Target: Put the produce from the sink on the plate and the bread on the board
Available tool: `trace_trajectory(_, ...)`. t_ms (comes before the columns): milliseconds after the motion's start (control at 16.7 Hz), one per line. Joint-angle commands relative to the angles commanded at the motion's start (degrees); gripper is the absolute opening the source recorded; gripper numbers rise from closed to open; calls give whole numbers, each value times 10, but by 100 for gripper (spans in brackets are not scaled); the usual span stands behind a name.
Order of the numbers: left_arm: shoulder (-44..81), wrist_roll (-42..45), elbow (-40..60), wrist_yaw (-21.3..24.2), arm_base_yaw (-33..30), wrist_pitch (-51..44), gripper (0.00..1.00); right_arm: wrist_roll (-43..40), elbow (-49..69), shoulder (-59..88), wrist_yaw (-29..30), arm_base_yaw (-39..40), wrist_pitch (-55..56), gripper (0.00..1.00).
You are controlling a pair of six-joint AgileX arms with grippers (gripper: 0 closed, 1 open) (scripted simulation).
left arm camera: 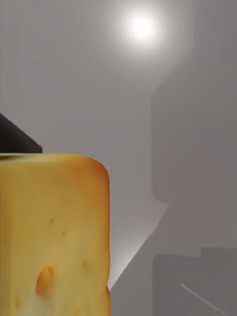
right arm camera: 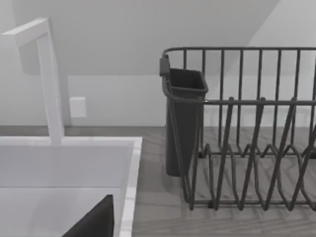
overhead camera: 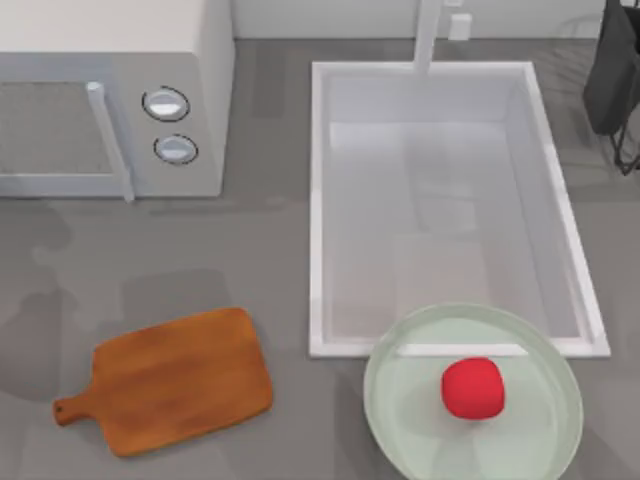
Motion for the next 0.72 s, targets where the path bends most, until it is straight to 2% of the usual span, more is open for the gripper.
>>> trace_trajectory(180,8,-67,5,0,-16,-4,0,0,0,0,0,0,0,100)
trace_trajectory(360,19,-188,11,-1,-44,-8,0,0,0,0,0,0,0,100)
trace_trajectory(720,30,-562,2,-1,-128,-9,0,0,0,0,0,0,0,100)
